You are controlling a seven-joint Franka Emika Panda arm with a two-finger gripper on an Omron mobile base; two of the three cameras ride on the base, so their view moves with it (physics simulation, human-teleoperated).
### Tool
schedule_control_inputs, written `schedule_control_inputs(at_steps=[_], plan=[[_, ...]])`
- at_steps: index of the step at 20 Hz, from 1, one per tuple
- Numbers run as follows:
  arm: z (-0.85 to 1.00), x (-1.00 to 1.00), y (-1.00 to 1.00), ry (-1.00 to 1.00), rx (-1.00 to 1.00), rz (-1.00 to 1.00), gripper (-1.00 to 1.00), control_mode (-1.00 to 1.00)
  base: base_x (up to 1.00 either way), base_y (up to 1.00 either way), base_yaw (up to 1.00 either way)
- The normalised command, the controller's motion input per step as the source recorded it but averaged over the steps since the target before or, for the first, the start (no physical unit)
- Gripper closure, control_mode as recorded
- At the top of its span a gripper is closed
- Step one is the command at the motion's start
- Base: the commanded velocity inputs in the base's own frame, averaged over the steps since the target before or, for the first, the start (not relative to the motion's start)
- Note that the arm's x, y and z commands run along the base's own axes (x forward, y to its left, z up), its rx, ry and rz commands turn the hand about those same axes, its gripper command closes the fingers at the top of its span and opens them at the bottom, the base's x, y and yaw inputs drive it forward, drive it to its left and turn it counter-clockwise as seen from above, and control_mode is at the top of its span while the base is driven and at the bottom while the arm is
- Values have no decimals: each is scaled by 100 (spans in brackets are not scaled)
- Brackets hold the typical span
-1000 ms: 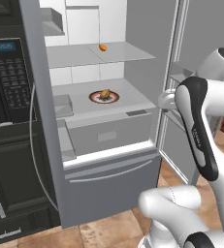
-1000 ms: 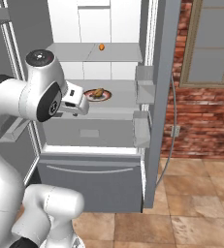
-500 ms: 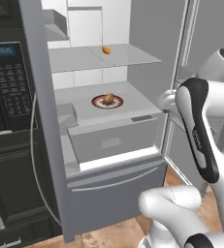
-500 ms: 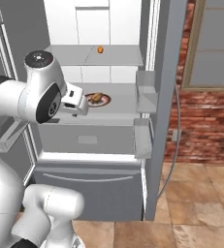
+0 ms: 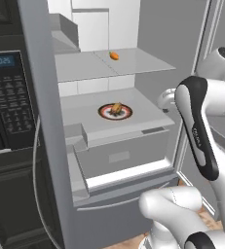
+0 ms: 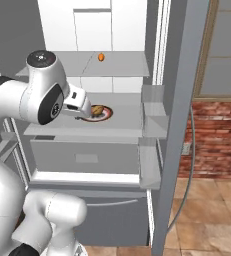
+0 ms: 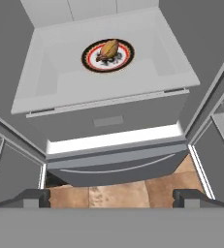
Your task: Retrieve the chicken drumstick from the fridge and place it on the saucepan with marinade on the stove.
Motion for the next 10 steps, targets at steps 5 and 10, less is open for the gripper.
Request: schedule_control_inputs(at_steps=[5, 10], plan=[[0, 0, 0, 0, 0, 0, -100, 100, 11, 0, 0], [0, 0, 0, 0, 0, 0, -100, 100, 37, 3, 0]])
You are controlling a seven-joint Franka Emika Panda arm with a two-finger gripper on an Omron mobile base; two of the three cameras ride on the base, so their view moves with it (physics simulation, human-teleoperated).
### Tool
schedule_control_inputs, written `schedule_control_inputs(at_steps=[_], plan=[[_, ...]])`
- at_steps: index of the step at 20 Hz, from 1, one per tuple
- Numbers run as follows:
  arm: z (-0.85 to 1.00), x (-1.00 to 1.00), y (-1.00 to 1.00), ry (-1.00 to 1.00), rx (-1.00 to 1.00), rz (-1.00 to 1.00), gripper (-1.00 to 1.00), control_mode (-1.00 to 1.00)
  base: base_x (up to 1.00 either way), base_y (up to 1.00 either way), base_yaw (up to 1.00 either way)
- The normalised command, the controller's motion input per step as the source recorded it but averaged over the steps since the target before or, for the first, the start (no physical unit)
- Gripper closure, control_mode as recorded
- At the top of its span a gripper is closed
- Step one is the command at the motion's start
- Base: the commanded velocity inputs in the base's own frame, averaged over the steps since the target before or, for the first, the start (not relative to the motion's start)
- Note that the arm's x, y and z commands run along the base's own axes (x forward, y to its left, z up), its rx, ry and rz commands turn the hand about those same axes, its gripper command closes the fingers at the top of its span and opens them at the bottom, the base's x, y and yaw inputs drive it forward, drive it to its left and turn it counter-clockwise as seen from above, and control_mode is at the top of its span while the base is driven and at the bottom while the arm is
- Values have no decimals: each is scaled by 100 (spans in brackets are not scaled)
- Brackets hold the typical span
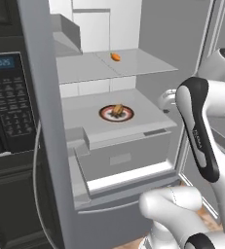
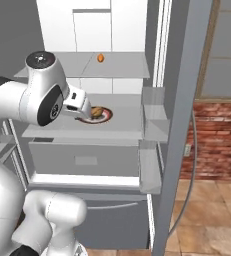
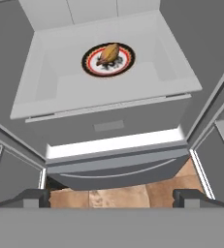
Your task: Retrieve the chicken drumstick from the fridge and place it on the saucepan with marinade on the stove.
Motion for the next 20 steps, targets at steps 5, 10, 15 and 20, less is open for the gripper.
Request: schedule_control_inputs(at_steps=[5, 10, 15, 20], plan=[[0, 0, 0, 0, 0, 0, -100, 100, 39, 21, -3], [0, 0, 0, 0, 0, 0, -100, 100, 1, 1, 0], [0, 0, 0, 0, 0, 0, -100, 100, 9, 24, -1], [-14, 33, 42, -2, 0, -7, -100, -100, 0, 0, 0]])
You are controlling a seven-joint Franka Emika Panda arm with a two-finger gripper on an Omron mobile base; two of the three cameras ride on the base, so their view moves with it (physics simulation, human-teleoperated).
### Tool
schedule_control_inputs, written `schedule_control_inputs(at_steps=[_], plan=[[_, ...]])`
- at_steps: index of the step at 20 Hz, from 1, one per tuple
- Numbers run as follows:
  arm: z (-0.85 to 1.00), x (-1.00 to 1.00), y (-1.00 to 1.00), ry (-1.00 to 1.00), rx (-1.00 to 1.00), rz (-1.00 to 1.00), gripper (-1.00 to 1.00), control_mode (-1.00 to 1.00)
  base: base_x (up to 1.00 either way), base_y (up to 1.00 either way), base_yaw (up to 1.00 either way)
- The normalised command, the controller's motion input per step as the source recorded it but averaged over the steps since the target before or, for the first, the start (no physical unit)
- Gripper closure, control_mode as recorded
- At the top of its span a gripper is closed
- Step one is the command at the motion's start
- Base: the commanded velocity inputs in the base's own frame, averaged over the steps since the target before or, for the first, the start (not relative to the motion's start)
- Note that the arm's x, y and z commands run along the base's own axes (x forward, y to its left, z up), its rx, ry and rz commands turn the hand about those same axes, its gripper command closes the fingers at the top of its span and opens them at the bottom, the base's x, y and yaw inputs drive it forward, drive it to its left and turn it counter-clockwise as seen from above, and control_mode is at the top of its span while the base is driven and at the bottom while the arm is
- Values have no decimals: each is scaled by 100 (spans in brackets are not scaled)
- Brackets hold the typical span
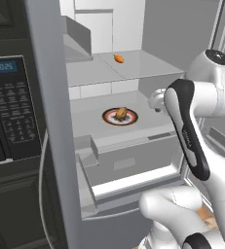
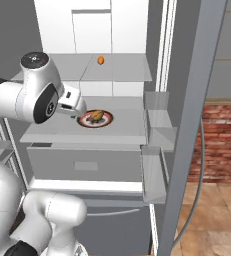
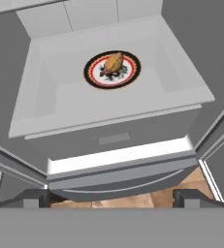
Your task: Retrieve the chicken drumstick from the fridge and place it on the saucepan with marinade on the stove.
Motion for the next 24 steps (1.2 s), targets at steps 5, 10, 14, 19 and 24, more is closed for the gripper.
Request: schedule_control_inputs(at_steps=[5, 10, 14, 19, 24], plan=[[-22, 23, 25, 0, 0, -5, -100, -100, 0, 0, 0], [-20, 28, 8, -1, 0, -6, -100, -100, 0, 0, 0], [-8, 24, -2, -1, 0, -3, -100, -100, 0, 0, 0], [-18, 23, -8, -13, 0, 0, -100, -100, 0, 0, 0], [-27, 29, -3, -13, 0, 0, -100, -100, 0, 0, 0]])
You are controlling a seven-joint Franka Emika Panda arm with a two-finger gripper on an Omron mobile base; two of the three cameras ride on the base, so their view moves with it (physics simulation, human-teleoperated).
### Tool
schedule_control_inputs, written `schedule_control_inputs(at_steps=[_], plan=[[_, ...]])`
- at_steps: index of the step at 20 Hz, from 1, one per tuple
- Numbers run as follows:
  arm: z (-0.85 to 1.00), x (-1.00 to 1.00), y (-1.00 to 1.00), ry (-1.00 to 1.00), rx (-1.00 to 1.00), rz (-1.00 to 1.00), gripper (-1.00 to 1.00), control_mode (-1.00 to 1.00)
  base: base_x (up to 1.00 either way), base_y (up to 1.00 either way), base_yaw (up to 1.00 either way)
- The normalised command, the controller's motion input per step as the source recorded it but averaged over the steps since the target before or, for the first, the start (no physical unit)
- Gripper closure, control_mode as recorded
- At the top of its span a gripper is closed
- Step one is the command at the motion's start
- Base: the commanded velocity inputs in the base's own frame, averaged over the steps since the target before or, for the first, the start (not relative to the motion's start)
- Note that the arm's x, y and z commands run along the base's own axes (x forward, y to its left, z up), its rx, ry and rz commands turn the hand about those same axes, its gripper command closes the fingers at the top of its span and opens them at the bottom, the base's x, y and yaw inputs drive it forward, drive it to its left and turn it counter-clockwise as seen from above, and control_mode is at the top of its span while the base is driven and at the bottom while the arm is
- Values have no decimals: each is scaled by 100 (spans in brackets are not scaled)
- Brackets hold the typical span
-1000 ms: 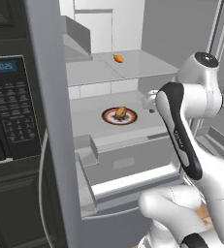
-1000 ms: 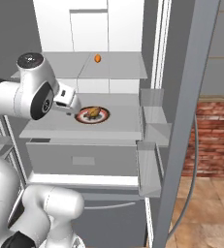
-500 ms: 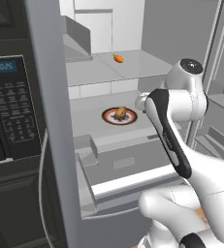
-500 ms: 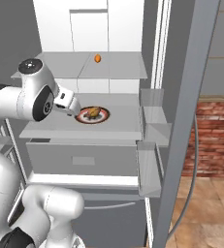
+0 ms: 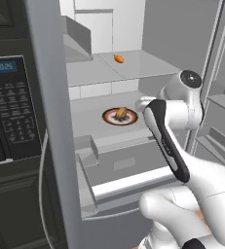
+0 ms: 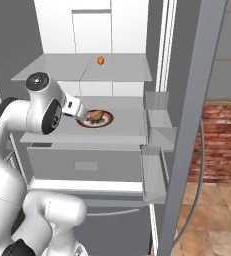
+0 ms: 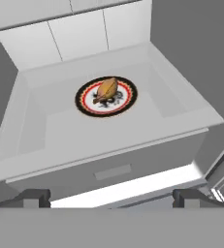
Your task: Retrieve the chicken drumstick from the fridge and place it on the saucepan with marinade on the stove.
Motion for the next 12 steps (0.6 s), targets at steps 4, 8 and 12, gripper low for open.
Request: schedule_control_inputs(at_steps=[4, 8, 12], plan=[[-35, 54, 0, -5, 0, 0, -100, -100, 0, 0, 0], [-20, 53, 0, 0, 0, 0, -100, -100, 0, 0, 0], [-3, 47, 0, 1, 0, 0, -100, -100, 0, 0, 0]])
